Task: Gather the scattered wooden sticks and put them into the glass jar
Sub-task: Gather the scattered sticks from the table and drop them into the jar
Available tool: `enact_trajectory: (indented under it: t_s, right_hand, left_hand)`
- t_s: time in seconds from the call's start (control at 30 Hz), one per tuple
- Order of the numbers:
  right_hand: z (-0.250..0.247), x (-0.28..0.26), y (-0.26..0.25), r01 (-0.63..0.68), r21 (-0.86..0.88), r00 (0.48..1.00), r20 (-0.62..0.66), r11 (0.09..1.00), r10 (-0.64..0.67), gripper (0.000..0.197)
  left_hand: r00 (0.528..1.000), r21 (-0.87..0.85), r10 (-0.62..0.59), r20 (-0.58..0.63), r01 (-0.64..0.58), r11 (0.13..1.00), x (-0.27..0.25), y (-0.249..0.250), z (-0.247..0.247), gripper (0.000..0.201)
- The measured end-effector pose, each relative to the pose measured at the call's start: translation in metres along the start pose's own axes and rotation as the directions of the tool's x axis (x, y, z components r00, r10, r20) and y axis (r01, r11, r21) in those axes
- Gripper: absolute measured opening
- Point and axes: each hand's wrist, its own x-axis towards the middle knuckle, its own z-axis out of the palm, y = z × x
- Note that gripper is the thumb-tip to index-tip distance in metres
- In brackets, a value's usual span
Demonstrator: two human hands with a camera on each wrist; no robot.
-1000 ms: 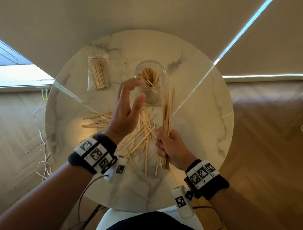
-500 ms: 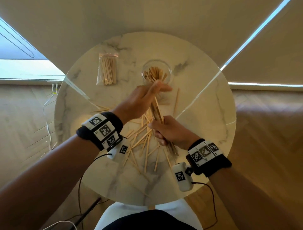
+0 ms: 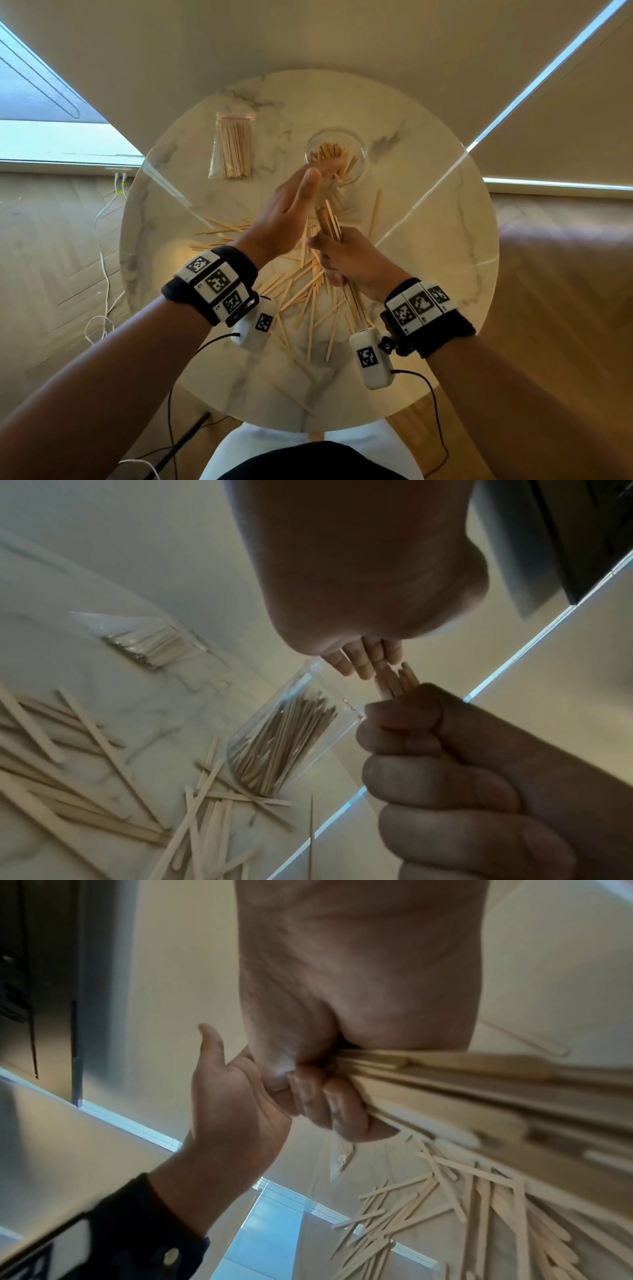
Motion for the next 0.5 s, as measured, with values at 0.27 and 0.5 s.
enact_trajectory:
  t_s: [0.27, 0.5]
  right_hand:
    - [-0.004, 0.010, -0.013, 0.093, 0.199, 0.970, -0.241, 0.975, -0.043, 0.029]
    - [-0.002, 0.013, -0.029, 0.344, 0.765, 0.893, -0.446, 0.545, 0.061, 0.038]
  left_hand:
    - [0.989, -0.037, 0.072, -0.126, -0.077, 0.996, -0.010, -0.012, 0.002, 0.095]
    - [0.904, 0.032, 0.224, -0.363, -0.228, 0.973, -0.056, -0.011, 0.050, 0.082]
